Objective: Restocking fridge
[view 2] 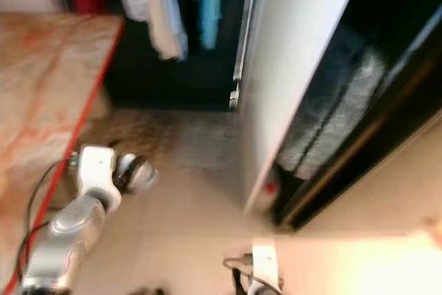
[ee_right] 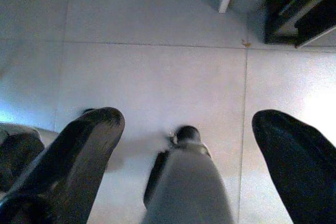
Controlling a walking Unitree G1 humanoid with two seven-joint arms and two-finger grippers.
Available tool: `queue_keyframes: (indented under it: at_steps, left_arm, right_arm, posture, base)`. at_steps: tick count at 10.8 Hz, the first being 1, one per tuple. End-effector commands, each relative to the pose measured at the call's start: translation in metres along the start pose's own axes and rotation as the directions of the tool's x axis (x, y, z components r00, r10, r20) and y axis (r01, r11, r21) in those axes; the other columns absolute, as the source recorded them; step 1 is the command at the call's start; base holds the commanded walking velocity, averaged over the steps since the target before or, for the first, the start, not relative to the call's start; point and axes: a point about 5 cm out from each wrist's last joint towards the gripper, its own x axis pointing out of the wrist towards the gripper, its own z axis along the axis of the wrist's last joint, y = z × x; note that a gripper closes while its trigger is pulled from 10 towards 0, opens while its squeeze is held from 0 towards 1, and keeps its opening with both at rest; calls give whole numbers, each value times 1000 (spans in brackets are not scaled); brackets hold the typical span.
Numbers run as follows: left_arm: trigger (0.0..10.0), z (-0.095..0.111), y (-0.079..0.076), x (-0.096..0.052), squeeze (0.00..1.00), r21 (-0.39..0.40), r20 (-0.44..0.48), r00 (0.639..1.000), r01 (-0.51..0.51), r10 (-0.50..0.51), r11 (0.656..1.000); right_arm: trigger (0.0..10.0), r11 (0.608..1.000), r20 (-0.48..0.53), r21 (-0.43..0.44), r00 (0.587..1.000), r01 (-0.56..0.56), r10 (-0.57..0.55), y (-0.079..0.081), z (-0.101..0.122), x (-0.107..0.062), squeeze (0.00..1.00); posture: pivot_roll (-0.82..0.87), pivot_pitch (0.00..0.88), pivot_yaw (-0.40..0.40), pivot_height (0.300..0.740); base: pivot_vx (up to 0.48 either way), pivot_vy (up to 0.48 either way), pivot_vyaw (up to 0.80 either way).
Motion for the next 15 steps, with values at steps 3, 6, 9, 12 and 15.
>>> queue_keyframes:
  at_steps: [3,6,9,12,15]
  left_arm:
    - [10000,-48,18,10,0,58,-168,985,-18,27,998]
    - [10000,-84,25,6,0,114,-277,958,-38,68,993]
    - [10000,-120,30,-8,0,152,-411,904,-57,116,987]
    - [10000,-144,48,-29,0,148,-513,824,-190,239,971]
    - [10000,-159,47,-42,0,-16,-567,799,-254,201,967]
  right_arm:
    - [10000,1000,-17,13,1000,20,-20,-5,-6,-2,0]
    - [10000,1000,-19,14,1000,22,-22,-5,-6,-2,0]
    - [10000,1000,-20,14,1000,22,-21,-4,-6,-2,0]
    - [10000,1000,-24,10,1000,20,-20,-4,-6,-2,0]
    - [10000,1000,-26,2,999,18,-18,-6,-7,-2,0]
  posture:
    - [-13,166,-47,740]
    - [-14,165,-50,740]
    - [-26,163,-47,740]
    - [-30,153,-50,740]
    - [-40,147,-63,740]
  base:
    - [0,0,0]
    - [0,0,0]
    - [0,0,0]
    - [0,0,0]
    - [0,0,0]
